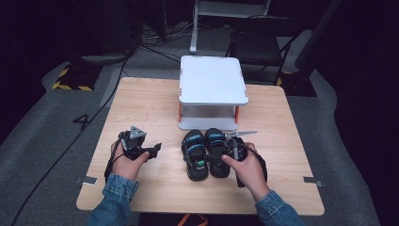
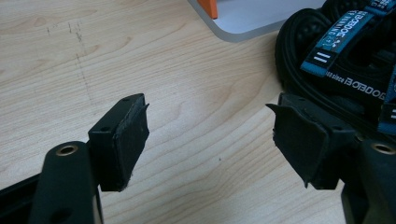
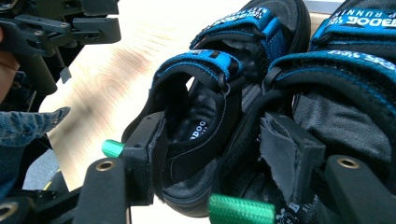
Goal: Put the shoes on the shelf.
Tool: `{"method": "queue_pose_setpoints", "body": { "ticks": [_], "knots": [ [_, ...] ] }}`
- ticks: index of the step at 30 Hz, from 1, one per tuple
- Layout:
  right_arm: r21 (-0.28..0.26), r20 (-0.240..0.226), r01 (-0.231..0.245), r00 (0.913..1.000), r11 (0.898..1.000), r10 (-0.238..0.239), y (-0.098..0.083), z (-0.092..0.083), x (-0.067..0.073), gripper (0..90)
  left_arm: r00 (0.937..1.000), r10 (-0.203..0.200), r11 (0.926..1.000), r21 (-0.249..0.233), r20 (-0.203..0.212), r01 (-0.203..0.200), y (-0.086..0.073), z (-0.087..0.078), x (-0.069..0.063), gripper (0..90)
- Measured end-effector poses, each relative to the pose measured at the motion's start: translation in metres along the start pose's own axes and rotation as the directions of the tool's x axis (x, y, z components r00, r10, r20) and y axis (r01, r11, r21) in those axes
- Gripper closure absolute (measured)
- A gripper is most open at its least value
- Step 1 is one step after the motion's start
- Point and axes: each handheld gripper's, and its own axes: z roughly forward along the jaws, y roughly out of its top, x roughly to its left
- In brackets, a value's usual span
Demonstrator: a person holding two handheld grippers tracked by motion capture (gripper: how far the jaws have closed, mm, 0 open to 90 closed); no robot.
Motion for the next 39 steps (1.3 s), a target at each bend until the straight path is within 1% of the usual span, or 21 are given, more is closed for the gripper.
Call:
{"method": "queue_pose_setpoints", "body": {
  "ticks": [2, 3, 5, 6, 8, 9, 12, 16, 17, 18, 19, 22, 23, 24, 26, 31, 32, 33, 35, 37, 39],
  "knots": [
    [0.005, 0.007, -0.006, 1.0, 1.0, 0.006, 0.001, 0.0, 0.001, 41.8, 1.0, -0.005, 1.0, 0.0, 0.002, 0.005, 0.0, 0.0, 0.0, 27.0],
    [0.013, 0.027, -0.032, 0.9991, 0.999, 0.031, 0.003, -0.001, 0.003, 41.4, 1.0, -0.004, 1.0, -0.002, 0.001, 0.004, -0.001, 0.0, 0.0, 27.0],
    [0.009, 0.042, -0.027, 0.9988, 1.0, 0.026, 0.004, 0.0, 0.004, 40.4, 1.0, -0.004, 1.0, -0.001, 0.0, 0.004, -0.001, 0.0, 0.0, 27.0],
    [0.019, 0.09, -0.002, 0.996, 1.0, 0.0, 0.004, 0.006, 0.007, 38.2, 1.0, -0.002, 1.0, 0.0, 0.001, 0.002, -0.001, 0.0, 0.0, 27.0],
    [0.031, 0.11, 0.008, 0.9939, 0.999, -0.012, 0.004, 0.009, 0.009, 36.5, 1.0, 0.002, 1.0, 0.0, -0.001, -0.002, -0.001, 0.0, 0.0, 27.0],
    [0.035, 0.178, 0.055, 0.9822, 0.998, -0.06, -0.001, 0.021, 0.014, 31.0, 1.0, 0.0, 1.0, 0.001, 0.002, 0.0, -0.002, 0.0, 0.0, 27.0],
    [0.038, 0.216, 0.103, 0.9702, 0.994, -0.108, -0.005, 0.025, 0.02, 30.7, 1.0, -0.007, 1.0, 0.002, 0.0, 0.007, -0.002, 0.0, -0.001, 27.0],
    [0.05, 0.229, 0.115, 0.9657, 0.992, -0.123, -0.005, 0.026, 0.02, 29.6, 1.0, -0.004, 1.0, 0.009, 0.001, 0.004, -0.003, 0.002, -0.001, 27.0],
    [0.081, 0.252, 0.124, 0.9573, 0.989, -0.141, -0.005, 0.029, 0.022, 29.5, 1.0, -0.003, 0.9999, 0.01, 0.0, 0.003, -0.003, 0.002, -0.002, 27.0],
    [0.089, 0.263, 0.138, 0.9521, 0.986, -0.157, -0.005, 0.03, 0.023, 30.8, 1.0, 0.001, 0.9999, 0.015, 0.002, -0.001, -0.003, 0.003, -0.002, 27.0],
    [0.104, 0.28, 0.161, 0.9422, 0.981, -0.184, -0.005, 0.032, 0.025, 32.0, 1.0, 0.003, 0.9999, 0.012, 0.002, -0.003, -0.003, 0.003, -0.003, 27.0],
    [0.163, 0.34, 0.263, 0.8899, 0.951, -0.304, -0.005, 0.036, 0.031, 46.0, 0.9999, 0.008, 0.9999, 0.013, 0.007, -0.008, -0.002, 0.004, -0.004, 27.0],
    [0.172, 0.351, 0.276, 0.8796, 0.946, -0.321, -0.004, 0.036, 0.032, 50.6, 0.9999, 0.01, 0.9998, 0.015, 0.007, -0.01, -0.002, 0.003, -0.004, 27.0],
    [0.171, 0.35, 0.272, 0.8817, 0.947, -0.317, -0.003, 0.036, 0.032, 53.9, 0.9999, 0.01, 0.9998, 0.016, 0.006, -0.01, -0.003, 0.004, -0.004, 27.0],
    [0.141, 0.362, 0.243, 0.8895, 0.96, -0.278, -0.003, 0.034, 0.031, 60.8, 0.9999, 0.008, 0.9998, 0.02, 0.006, -0.008, -0.003, 0.004, -0.003, 27.0],
    [0.096, 0.378, 0.241, 0.8889, 0.966, -0.259, -0.005, 0.032, 0.032, 71.6, 1.0, 0.007, 0.9998, 0.019, 0.006, -0.007, -0.004, 0.005, -0.001, 27.0],
    [0.075, 0.37, 0.24, 0.8947, 0.968, -0.251, -0.005, 0.03, 0.033, 76.5, 1.0, 0.005, 0.9998, 0.02, 0.005, -0.005, -0.004, 0.004, -0.001, 27.1],
    [0.075, 0.37, 0.24, 0.8947, 0.968, -0.251, -0.005, 0.03, 0.033, 76.5, 1.0, -0.001, 0.9999, 0.014, 0.006, 0.001, -0.004, 0.004, -0.001, 27.1],
    [0.059, 0.356, 0.231, 0.9038, 0.971, -0.237, -0.004, 0.028, 0.034, 79.4, 1.0, -0.001, 0.9999, 0.014, 0.003, 0.001, -0.005, 0.002, 0.002, 27.5],
    [0.04, 0.362, 0.24, 0.9012, 0.97, -0.238, -0.002, 0.027, 0.034, 79.6, 1.0, -0.004, 0.9999, 0.011, -0.004, 0.004, -0.006, 0.001, 0.004, 27.5],
    [0.016, 0.363, 0.235, 0.9044, 0.972, -0.224, 0.004, 0.024, 0.033, 79.6, 0.9999, -0.009, 0.9999, 0.014, -0.009, 0.009, -0.009, -0.001, 0.006, 27.4]
  ]
}}
